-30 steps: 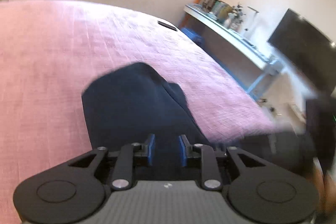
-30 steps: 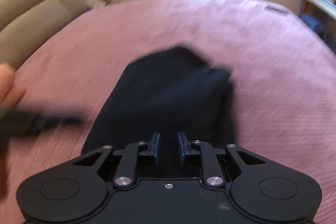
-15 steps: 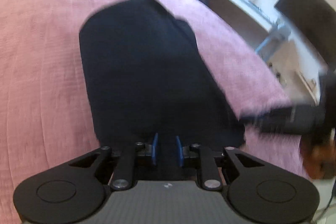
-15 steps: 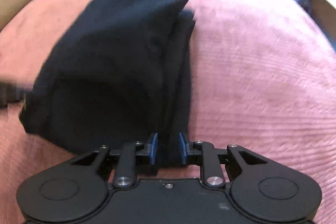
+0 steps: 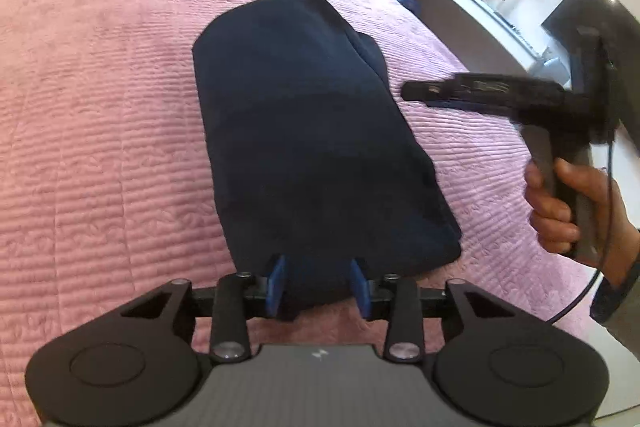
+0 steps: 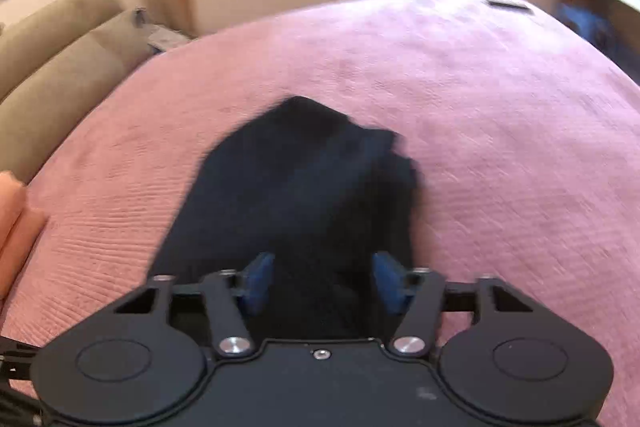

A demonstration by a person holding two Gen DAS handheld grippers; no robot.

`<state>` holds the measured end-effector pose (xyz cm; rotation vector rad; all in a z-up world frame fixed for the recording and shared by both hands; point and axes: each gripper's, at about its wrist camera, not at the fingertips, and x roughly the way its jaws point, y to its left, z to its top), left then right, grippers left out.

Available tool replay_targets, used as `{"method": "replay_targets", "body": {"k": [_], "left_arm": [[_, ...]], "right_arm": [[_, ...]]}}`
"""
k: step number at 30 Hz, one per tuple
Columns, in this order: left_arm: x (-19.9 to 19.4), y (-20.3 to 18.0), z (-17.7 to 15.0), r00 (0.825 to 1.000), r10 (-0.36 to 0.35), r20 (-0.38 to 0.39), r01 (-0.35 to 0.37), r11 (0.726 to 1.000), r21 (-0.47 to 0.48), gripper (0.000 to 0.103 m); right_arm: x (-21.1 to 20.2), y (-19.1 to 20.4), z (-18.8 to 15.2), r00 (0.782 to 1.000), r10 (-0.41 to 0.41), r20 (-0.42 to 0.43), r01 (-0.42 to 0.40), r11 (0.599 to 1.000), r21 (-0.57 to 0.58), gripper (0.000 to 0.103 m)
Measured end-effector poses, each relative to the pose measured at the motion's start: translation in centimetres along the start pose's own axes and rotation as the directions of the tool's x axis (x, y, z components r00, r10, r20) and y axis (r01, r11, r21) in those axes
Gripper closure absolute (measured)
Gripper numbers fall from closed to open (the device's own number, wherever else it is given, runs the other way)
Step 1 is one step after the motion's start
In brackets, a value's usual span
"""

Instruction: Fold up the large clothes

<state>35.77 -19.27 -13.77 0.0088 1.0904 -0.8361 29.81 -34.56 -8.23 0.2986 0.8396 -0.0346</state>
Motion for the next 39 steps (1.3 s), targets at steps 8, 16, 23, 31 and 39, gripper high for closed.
{"method": "replay_targets", "body": {"k": [8, 16, 23, 31, 39], "left_arm": [[-2.3, 1.5, 2.9, 0.994, 0.027, 0.104, -0.026, 1.000, -0.006, 0.050], [0.0, 3.4, 7.5, 0.994, 0.054, 0.093, -0.047, 0.996, -0.072, 0.014], [4.9, 5.8, 8.7, 0.995, -0.095, -0.022, 0.089, 0.975, -0.205, 0.009], [8.8, 7.1, 7.9, 0.987, -0.146, -0.068, 0.124, 0.959, -0.253, 0.002], [11.1, 9.8, 7.3, 0.953, -0.302, -0.023, 0.272, 0.886, -0.375, 0.004]], "right_arm": [[0.3, -5.1, -2.3, 0.978, -0.144, -0.148, 0.154, 0.986, 0.061, 0.073], [-1.6, -9.4, -1.1, 0.982, 0.111, -0.154, -0.077, 0.974, 0.211, 0.025], [1.6, -8.8, -0.4, 0.955, 0.206, -0.211, -0.154, 0.959, 0.238, 0.024], [4.5, -10.6, -2.4, 0.948, 0.210, -0.238, -0.140, 0.950, 0.277, 0.005], [6.0, -12.5, -2.5, 0.868, 0.455, -0.201, -0.349, 0.845, 0.404, 0.000]]}}
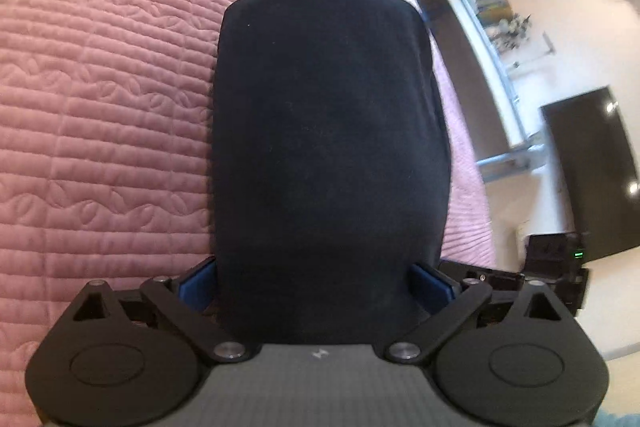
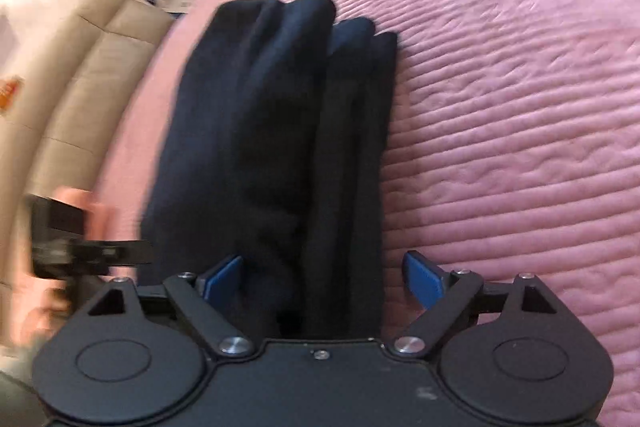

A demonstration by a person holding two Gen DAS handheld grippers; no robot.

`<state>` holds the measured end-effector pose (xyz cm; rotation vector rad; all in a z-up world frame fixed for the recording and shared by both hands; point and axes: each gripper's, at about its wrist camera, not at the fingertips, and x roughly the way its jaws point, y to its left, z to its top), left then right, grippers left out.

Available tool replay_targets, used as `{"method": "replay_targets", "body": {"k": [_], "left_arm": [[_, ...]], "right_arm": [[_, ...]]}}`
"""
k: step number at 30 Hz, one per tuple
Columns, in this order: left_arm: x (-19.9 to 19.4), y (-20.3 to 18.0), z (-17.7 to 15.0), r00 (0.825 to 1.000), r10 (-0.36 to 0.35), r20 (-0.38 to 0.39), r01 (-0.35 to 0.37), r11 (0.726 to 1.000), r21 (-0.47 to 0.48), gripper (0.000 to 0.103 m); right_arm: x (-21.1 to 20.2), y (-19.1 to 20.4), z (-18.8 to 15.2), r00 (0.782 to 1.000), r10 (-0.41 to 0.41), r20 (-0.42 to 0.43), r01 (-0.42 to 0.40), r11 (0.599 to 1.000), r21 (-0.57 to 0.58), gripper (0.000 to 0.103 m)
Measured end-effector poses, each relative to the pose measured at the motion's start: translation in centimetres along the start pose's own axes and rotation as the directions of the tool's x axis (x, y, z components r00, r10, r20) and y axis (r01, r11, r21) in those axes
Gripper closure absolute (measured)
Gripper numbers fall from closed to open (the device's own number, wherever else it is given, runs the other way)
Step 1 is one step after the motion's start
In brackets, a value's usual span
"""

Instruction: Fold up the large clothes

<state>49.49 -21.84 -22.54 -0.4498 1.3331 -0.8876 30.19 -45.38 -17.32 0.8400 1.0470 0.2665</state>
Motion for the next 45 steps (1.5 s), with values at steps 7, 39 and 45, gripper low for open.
{"method": "replay_targets", "body": {"k": [7, 39, 45], "left_arm": [[0.9, 1.2, 0.1, 0.998, -0.047, 0.032, 0.047, 0.999, -0.010, 0.013], [-18.7, 2.7, -23.6, 0.957, -0.117, 0.267, 0.081, 0.987, 0.141, 0.047], [-17.4, 6.3, -27.1, 0.928, -0.128, 0.349, 0.092, 0.989, 0.115, 0.037]], "right_arm": [[1.6, -0.5, 0.4, 0.999, 0.044, 0.027, -0.043, 0.999, -0.014, 0.028], [0.8, 18.8, -23.7, 0.994, -0.067, 0.092, 0.095, 0.934, -0.345, 0.053], [1.9, 16.0, -25.2, 0.992, -0.011, 0.123, 0.053, 0.938, -0.342, 0.053]]}}
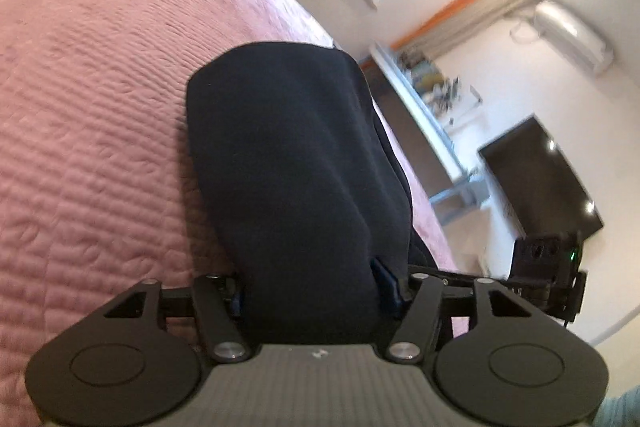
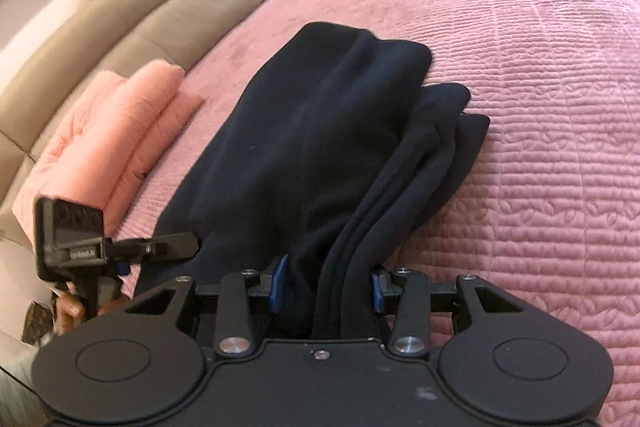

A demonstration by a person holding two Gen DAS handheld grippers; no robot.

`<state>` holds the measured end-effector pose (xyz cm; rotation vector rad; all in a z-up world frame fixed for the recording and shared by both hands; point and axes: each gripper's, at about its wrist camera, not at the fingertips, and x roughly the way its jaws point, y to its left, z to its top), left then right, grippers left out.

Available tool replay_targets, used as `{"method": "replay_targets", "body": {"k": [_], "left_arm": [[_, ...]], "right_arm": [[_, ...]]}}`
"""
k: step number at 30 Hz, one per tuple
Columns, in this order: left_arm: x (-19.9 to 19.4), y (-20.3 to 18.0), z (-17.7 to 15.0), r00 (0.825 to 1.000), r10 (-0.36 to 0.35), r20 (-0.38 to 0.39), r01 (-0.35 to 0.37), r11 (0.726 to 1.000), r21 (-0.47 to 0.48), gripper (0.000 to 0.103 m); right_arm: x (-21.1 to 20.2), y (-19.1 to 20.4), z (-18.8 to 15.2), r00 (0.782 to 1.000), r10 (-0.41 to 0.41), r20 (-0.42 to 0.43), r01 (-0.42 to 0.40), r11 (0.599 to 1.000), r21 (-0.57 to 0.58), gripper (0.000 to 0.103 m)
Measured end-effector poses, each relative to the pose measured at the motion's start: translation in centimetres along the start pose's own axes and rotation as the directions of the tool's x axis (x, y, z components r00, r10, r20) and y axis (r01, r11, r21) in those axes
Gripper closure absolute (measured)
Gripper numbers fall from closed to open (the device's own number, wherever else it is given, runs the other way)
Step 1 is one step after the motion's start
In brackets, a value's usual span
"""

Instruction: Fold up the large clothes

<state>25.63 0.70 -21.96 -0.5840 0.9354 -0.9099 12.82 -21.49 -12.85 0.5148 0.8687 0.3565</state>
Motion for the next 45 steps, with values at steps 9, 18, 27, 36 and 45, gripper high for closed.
{"method": "replay_targets", "body": {"k": [9, 18, 27, 36, 45], "left_arm": [[-5.1, -1.1, -3.7, 0.994, 0.109, -0.016, -0.110, 0.981, -0.158, 0.030], [-5.4, -0.5, -8.0, 0.990, 0.094, -0.105, -0.119, 0.956, -0.269, 0.057], [-9.8, -7.3, -5.8, 0.972, 0.236, 0.007, -0.237, 0.970, 0.050, 0.068], [-2.4, -9.4, -4.0, 0.963, 0.270, 0.019, -0.267, 0.936, 0.229, 0.083], [-6.0, -10.0, -10.2, 0.922, 0.388, 0.004, -0.376, 0.890, 0.258, 0.091]], "right_arm": [[-5.4, 1.2, -2.2, 0.978, -0.202, 0.057, 0.198, 0.978, 0.071, 0.030], [-3.3, 3.7, -7.3, 0.967, -0.245, -0.075, 0.250, 0.966, 0.065, 0.062], [-6.1, 9.9, -2.1, 0.901, -0.358, 0.244, 0.415, 0.875, -0.251, 0.057], [8.0, 4.5, 5.0, 0.892, -0.429, 0.141, 0.450, 0.873, -0.190, 0.075], [0.5, 7.1, -0.3, 0.869, -0.446, 0.215, 0.480, 0.864, -0.150, 0.071]]}}
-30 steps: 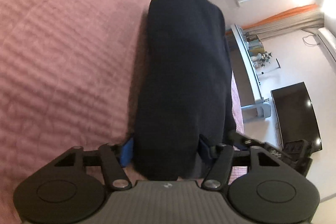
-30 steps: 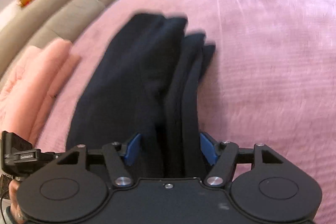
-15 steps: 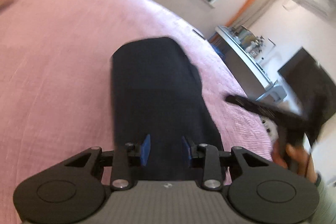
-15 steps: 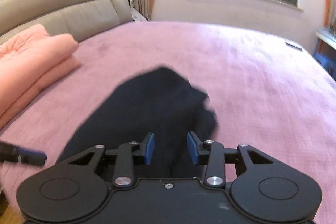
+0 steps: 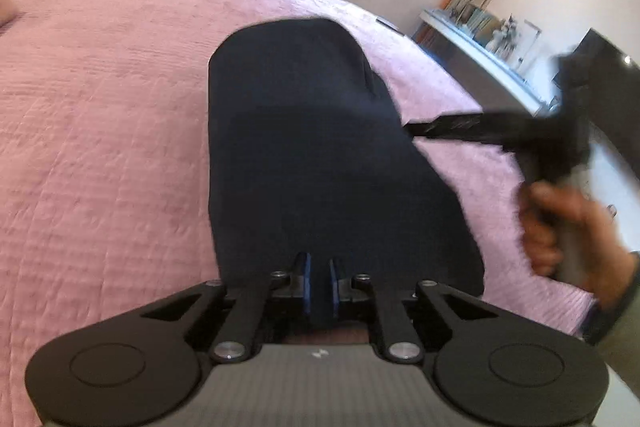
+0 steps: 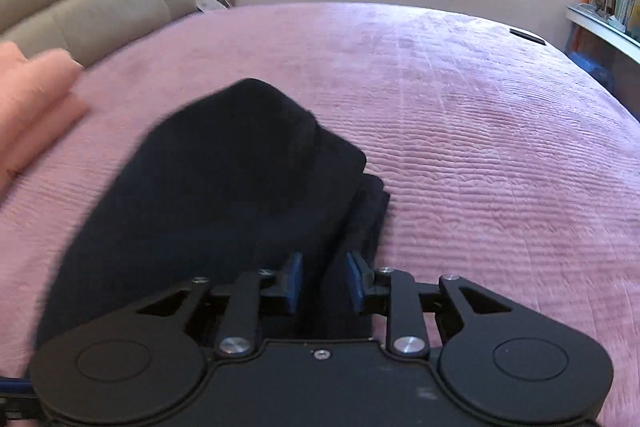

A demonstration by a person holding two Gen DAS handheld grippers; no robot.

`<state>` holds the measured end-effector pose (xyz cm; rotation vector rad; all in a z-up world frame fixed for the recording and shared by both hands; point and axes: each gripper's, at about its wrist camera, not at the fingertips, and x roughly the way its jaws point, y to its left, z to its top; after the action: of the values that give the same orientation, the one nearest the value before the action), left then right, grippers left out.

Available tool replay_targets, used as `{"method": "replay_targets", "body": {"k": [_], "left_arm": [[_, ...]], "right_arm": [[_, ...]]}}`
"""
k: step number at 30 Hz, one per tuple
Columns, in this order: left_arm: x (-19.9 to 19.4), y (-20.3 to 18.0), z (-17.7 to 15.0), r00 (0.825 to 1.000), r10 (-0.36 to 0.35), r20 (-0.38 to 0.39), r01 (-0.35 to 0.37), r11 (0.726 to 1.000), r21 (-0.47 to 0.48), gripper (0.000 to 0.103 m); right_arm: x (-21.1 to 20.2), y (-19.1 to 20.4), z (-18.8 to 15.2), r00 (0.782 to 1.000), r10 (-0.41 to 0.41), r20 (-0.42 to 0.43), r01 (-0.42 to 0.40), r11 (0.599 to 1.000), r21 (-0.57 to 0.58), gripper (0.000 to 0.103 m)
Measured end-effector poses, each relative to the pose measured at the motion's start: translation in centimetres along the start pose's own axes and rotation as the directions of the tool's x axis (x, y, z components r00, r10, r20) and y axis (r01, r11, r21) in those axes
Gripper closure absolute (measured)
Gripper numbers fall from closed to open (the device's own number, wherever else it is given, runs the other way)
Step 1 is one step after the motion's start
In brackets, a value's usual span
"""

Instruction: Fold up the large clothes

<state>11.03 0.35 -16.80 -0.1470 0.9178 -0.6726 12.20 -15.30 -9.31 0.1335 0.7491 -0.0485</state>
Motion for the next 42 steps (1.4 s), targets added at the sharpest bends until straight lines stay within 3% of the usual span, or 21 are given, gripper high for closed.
{"method": "replay_targets", "body": {"k": [3, 6, 8, 10, 11, 14, 16, 19, 20, 22, 27, 33, 37, 42], "left_arm": [[-1.6, -0.3, -0.7, 0.999, 0.017, -0.027, -0.018, 0.999, -0.037, 0.091], [-4.0, -2.7, -1.0, 0.993, 0.118, -0.021, -0.118, 0.992, 0.038, 0.088], [-5.9, -5.2, -0.9, 0.982, 0.188, -0.006, -0.187, 0.977, 0.103, 0.086], [-7.7, -7.7, -0.6, 0.970, 0.242, 0.014, -0.242, 0.962, 0.129, 0.084], [-8.8, -8.9, -0.3, 0.965, 0.261, 0.031, -0.263, 0.956, 0.134, 0.083], [-11.5, -12.2, 0.8, 0.952, 0.289, 0.098, -0.300, 0.946, 0.126, 0.059], [-13.7, -14.5, 1.3, 0.933, 0.321, 0.166, -0.342, 0.933, 0.116, 0.029], [-17.0, -17.6, 1.7, 0.899, 0.358, 0.253, -0.393, 0.914, 0.103, 0.023], [-18.0, -18.5, 1.7, 0.896, 0.349, 0.274, -0.388, 0.916, 0.103, 0.021], [-19.6, -19.7, 1.6, 0.892, 0.338, 0.299, -0.382, 0.919, 0.101, 0.000], [-19.7, -20.0, 1.6, 0.868, 0.405, 0.288, -0.447, 0.890, 0.095, 0.000], [-18.9, -17.8, 1.9, 0.879, 0.425, 0.215, -0.440, 0.898, 0.022, 0.001], [-18.1, -16.6, 1.5, 0.866, 0.462, 0.191, -0.474, 0.880, 0.023, 0.001], [-16.9, -16.0, 1.7, 0.874, 0.458, 0.160, -0.467, 0.884, 0.020, 0.001]], "right_arm": [[-4.3, 2.0, -1.7, 1.000, -0.017, 0.001, 0.017, 1.000, -0.003, 0.071], [-8.5, 2.6, -3.6, 0.998, -0.053, -0.034, 0.054, 0.997, 0.046, 0.066], [-11.0, 2.8, -4.4, 0.997, -0.064, -0.044, 0.068, 0.994, 0.087, 0.057], [-13.8, 3.1, -4.8, 0.997, -0.069, -0.037, 0.073, 0.989, 0.125, 0.037], [-15.1, 3.3, -4.8, 0.997, -0.071, -0.025, 0.074, 0.989, 0.132, 0.032], [-18.8, 4.5, -4.2, 0.996, -0.092, 0.015, 0.090, 0.990, 0.109, 0.027], [-20.9, 5.4, -3.2, 0.993, -0.115, 0.032, 0.112, 0.990, 0.090, 0.025], [-23.1, 6.3, -2.4, 0.989, -0.148, 0.018, 0.146, 0.986, 0.082, 0.023], [-23.4, 6.6, -2.3, 0.988, -0.152, 0.012, 0.151, 0.986, 0.077, 0.023], [-24.3, 6.9, -2.5, 0.987, -0.160, 0.013, 0.158, 0.985, 0.071, 0.023], [-24.0, 6.9, -3.2, 0.987, -0.157, -0.020, 0.159, 0.983, 0.092, 0.023], [-23.4, 6.5, -3.5, 0.981, -0.188, -0.045, 0.191, 0.978, 0.084, 0.023], [-23.0, 6.1, -3.6, 0.979, -0.196, -0.058, 0.200, 0.975, 0.091, 0.023], [-22.8, 6.0, -3.7, 0.979, -0.192, -0.068, 0.198, 0.976, 0.089, 0.023]]}}
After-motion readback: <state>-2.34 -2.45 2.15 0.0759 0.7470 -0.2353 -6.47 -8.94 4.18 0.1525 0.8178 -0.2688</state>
